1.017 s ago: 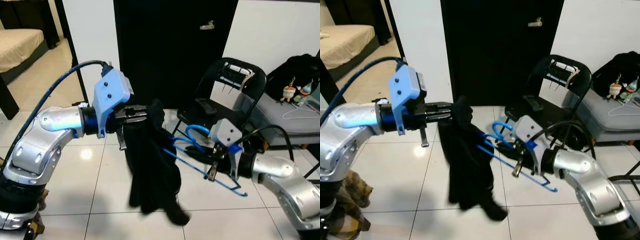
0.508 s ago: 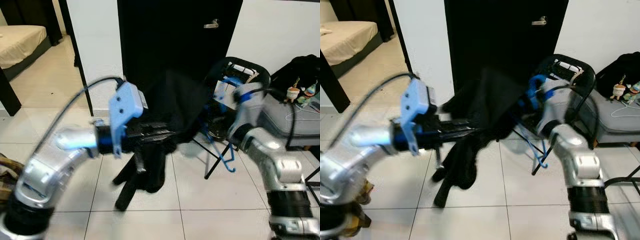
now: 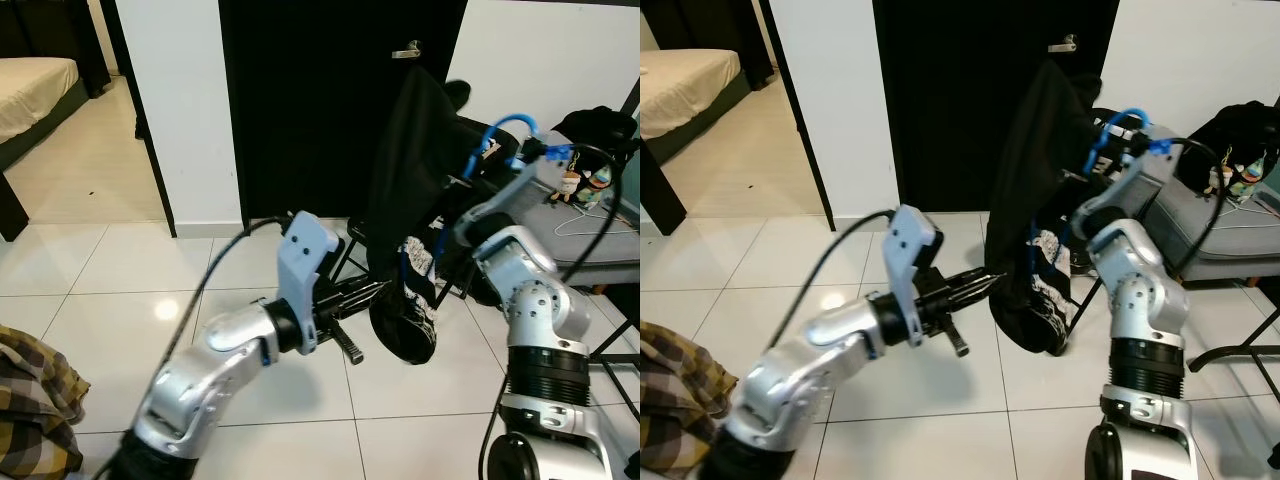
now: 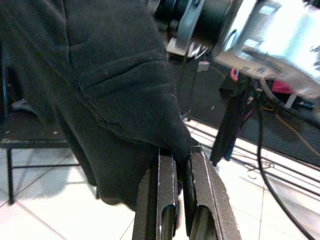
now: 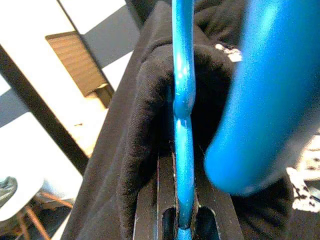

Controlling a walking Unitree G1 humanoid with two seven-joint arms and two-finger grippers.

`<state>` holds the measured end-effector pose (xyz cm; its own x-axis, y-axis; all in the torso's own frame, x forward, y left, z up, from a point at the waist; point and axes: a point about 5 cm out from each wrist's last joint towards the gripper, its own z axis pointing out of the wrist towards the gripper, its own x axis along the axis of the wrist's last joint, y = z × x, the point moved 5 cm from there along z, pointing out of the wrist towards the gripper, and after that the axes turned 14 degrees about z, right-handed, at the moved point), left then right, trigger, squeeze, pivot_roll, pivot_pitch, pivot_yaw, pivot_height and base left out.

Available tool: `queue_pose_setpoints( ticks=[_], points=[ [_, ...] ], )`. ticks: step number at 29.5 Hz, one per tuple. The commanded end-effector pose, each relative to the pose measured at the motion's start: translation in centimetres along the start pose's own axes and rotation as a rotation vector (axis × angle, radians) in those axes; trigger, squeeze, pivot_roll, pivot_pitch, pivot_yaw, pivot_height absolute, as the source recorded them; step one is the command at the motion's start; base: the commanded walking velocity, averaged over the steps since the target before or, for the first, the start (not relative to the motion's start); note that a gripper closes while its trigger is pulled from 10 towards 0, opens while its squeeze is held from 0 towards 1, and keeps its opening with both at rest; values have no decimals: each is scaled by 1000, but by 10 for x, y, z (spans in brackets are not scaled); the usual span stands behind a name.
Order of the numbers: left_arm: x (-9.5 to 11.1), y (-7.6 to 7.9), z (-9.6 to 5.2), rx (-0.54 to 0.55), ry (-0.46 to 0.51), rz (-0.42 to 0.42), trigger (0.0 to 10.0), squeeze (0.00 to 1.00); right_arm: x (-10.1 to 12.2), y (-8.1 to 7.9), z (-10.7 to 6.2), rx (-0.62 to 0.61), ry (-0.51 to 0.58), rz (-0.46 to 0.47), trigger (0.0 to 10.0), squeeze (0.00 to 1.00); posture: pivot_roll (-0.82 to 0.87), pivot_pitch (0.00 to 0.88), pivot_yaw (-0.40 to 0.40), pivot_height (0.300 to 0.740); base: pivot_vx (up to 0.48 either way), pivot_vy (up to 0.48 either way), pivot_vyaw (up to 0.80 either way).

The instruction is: Hang hanger

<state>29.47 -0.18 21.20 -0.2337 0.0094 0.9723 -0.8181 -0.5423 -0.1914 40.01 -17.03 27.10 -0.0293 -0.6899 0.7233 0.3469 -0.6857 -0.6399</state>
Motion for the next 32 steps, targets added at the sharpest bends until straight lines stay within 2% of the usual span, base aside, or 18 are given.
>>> queue_pose_setpoints(
  ticks=[1,4,6,7,9,10,12,13,14,16,20,21,22,23,27,29,30,32],
  points=[
    [-2,-3,2,30,3,0,10000,0,14,-25,4,96,40,5,10000,0,-24,0,-67,740,0,0,0],
    [-5,-14,9,73,-18,76,10000,0,4,-21,6,58,-4,-18,10000,0,-35,0,-57,740,0,0,0],
    [-5,-14,9,73,-18,76,10000,0,4,-21,6,58,-4,-18,10000,0,-35,0,-57,740,0,0,0],
    [-2,-20,10,86,-18,119,10000,0,1,-6,5,-30,-17,-55,10000,0,-41,0,-43,740,0,0,0],
    [-2,-20,10,86,-18,119,10000,0,1,-6,5,-30,-17,-55,10000,0,-41,0,-43,740,0,0,0],
    [1,-27,8,97,-25,166,10000,0,2,10,3,-120,-4,-78,10000,0,-43,0,-21,740,0,0,0],
    [1,-27,8,97,-25,166,10000,0,2,10,3,-120,-4,-78,10000,0,-43,0,-21,740,0,0,0],
    [3,-36,2,113,-32,199,10000,0,7,23,0,-196,33,-82,10000,0,-38,0,20,740,0,0,0],
    [3,-36,2,113,-32,199,10000,0,7,23,0,-196,33,-82,10000,0,-38,0,20,740,0,0,0],
    [7,-60,-11,169,-75,311,10000,0,31,46,-14,-319,182,-20,10000,0,-27,0,51,740,0,0,0],
    [8,-70,-16,208,-88,341,10000,0,41,54,-21,-352,249,29,10000,0,-23,0,54,740,0,0,0],
    [1,-74,-19,233,-109,359,10000,0,53,63,-30,-379,347,148,10000,0,-20,0,49,740,0,0,0],
    [1,-74,-19,233,-109,359,10000,0,53,63,-30,-379,347,148,10000,0,-20,0,49,740,0,0,0],
    [-6,-69,-18,224,-122,365,10000,0,57,66,-32,-381,384,215,10000,0,-20,0,49,740,0,0,0],
    [-9,-67,-17,218,-123,364,10000,0,58,66,-33,-378,391,227,10000,0,-19,0,47,740,0,0,0],
    [-15,-51,-11,181,-114,341,10000,0,66,62,-31,-349,429,260,10000,0,-14,0,32,740,0,0,-400],
    [-15,-51,-11,181,-114,341,10000,0,66,62,-31,-349,429,260,10000,0,-14,0,32,740,0,0,-800],
    [-19,-27,0,126,-87,308,10000,0,76,58,-28,-322,481,323,10000,0,-15,0,31,740,0,0,-800]
  ],
)
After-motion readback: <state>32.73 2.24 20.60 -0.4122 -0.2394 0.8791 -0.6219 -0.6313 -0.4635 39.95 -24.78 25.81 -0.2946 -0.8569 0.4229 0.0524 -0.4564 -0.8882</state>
